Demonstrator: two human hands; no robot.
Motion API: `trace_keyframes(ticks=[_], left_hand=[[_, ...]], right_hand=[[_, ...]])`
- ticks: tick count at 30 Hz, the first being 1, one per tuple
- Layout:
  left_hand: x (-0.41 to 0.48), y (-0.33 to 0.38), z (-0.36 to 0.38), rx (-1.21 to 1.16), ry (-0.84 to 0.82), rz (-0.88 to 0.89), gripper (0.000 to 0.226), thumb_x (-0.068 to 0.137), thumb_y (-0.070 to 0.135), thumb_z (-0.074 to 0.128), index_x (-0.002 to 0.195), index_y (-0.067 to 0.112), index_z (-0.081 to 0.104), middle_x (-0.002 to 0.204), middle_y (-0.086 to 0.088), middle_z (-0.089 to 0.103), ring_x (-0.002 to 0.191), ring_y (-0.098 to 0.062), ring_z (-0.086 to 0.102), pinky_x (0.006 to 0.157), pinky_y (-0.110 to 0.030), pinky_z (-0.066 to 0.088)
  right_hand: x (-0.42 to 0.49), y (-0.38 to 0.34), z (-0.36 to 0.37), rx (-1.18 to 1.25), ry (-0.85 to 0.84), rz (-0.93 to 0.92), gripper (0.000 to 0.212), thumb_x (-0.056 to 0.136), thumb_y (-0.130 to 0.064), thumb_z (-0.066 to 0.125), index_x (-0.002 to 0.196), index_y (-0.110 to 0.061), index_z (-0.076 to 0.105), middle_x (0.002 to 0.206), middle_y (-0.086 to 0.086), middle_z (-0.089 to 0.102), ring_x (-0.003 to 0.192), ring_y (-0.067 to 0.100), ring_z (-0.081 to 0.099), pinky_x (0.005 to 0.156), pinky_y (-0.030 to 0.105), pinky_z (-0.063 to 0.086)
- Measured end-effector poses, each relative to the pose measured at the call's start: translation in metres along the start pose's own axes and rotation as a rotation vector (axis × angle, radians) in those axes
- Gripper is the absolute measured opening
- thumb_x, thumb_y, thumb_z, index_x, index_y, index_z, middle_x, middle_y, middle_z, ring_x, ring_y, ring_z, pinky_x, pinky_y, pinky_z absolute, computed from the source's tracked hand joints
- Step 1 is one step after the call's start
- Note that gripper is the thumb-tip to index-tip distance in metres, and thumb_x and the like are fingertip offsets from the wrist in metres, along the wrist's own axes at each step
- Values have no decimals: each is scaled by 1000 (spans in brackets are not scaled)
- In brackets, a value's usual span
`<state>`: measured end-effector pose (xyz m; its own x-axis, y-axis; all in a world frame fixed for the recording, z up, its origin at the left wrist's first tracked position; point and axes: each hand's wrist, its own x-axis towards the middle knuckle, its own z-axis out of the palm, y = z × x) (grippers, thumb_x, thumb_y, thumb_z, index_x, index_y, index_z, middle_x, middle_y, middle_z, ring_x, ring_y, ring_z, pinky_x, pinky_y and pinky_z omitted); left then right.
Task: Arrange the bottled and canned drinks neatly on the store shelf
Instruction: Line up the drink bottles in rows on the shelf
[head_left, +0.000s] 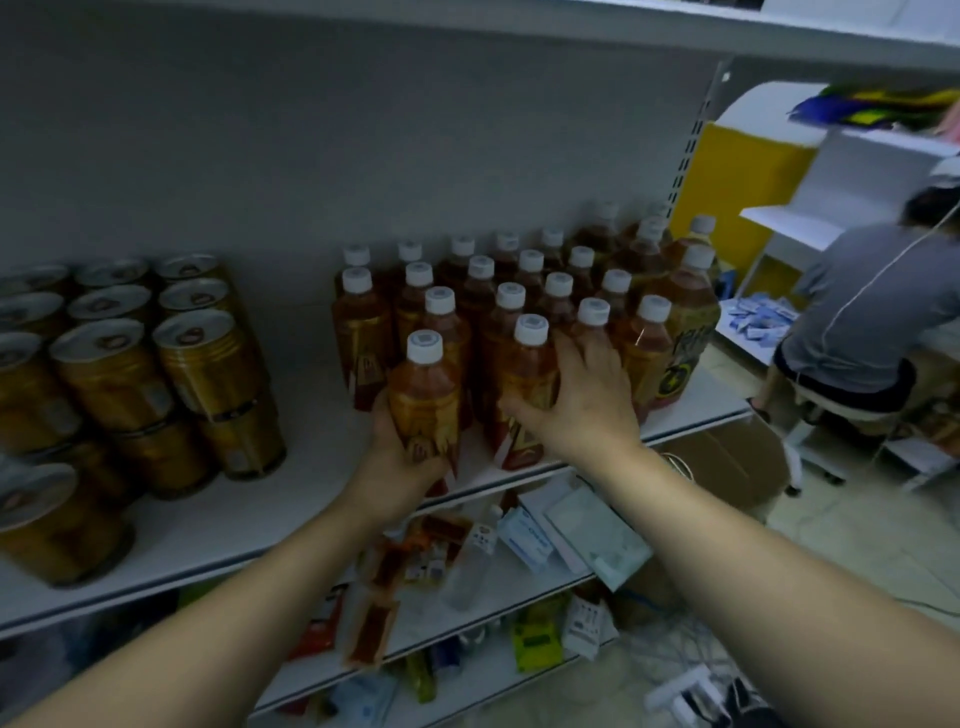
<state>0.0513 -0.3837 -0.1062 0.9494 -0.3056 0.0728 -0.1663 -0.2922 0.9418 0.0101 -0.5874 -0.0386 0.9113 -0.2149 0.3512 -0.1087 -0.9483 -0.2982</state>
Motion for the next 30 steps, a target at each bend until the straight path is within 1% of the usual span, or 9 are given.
trace_keyframes(ticks=[5, 7, 10, 12, 15, 22, 25, 27, 30], left_hand=[[0, 11, 17, -4, 95, 8, 93, 71, 12, 79, 142, 24, 21, 130, 8, 44, 121, -9, 45, 97, -29, 39], [1, 15, 30, 1, 129, -9, 93, 71, 14, 80, 141, 24, 20, 124, 12, 40, 117, -8, 43, 94, -27, 37], [9, 18, 45, 24, 181, -17, 96, 68, 20, 83, 141, 26, 20, 132, 10, 39, 123, -10, 43, 101, -32, 40], [13, 22, 53, 37, 202, -56, 99, 70, 20, 81, 143, 24, 15, 133, 9, 38, 121, -9, 42, 100, -30, 38], [16, 23, 63, 62, 247, -105, 102, 73, 20, 80, 146, 21, 9, 134, 7, 38, 119, -9, 41, 98, -28, 36], [6, 25, 81, 39, 361, -126, 124, 47, 41, 90, 141, 42, 9, 140, 5, 42, 128, -13, 45, 105, -39, 41], [4, 31, 97, 46, 482, -121, 114, 53, 36, 90, 134, 51, 11, 138, 5, 43, 126, -17, 47, 105, -42, 41], [5, 32, 100, 58, 522, -98, 105, 57, 30, 89, 118, 65, 11, 133, 7, 44, 123, -16, 47, 104, -43, 41], [4, 35, 99, 88, 523, -100, 103, 60, 27, 88, 119, 58, 9, 127, 12, 42, 120, -11, 46, 103, -36, 40]], right_hand=[[49, 7, -39, 34, 125, -135, 77, 80, -68, 47, 138, -18, 46, 140, 13, 42, 130, 34, 35, 104, 43, 30], [78, 15, -49, -62, 31, -132, 77, 83, -74, 36, 139, -23, 45, 143, 11, 40, 133, 34, 32, 106, 45, 28], [112, 32, -51, -208, -206, -133, 82, 82, -80, 23, 147, -31, 31, 155, 8, 28, 141, 34, 23, 112, 50, 21], [123, 40, -48, -218, -349, -165, 90, 75, -87, 15, 149, -35, 24, 158, 4, 22, 143, 33, 22, 113, 53, 19], [126, 42, -41, -207, -443, -206, 103, 68, -92, 6, 151, -32, 17, 159, -2, 22, 143, 31, 25, 112, 58, 15], [131, 51, -36, -129, -427, -247, 111, 62, -97, 2, 151, -33, 19, 158, -2, 26, 145, 30, 21, 111, 61, 4], [131, 52, -36, -145, -412, -280, 113, 60, -98, 6, 151, -33, 19, 157, -1, 28, 143, 30, 23, 110, 62, 7], [129, 50, -35, -149, -403, -291, 110, 63, -96, 7, 152, -31, 17, 160, -1, 20, 145, 29, 19, 109, 61, 8], [127, 50, -35, -133, -409, -303, 109, 66, -95, 8, 153, -30, 13, 162, -4, 11, 146, 28, 16, 110, 62, 8]])
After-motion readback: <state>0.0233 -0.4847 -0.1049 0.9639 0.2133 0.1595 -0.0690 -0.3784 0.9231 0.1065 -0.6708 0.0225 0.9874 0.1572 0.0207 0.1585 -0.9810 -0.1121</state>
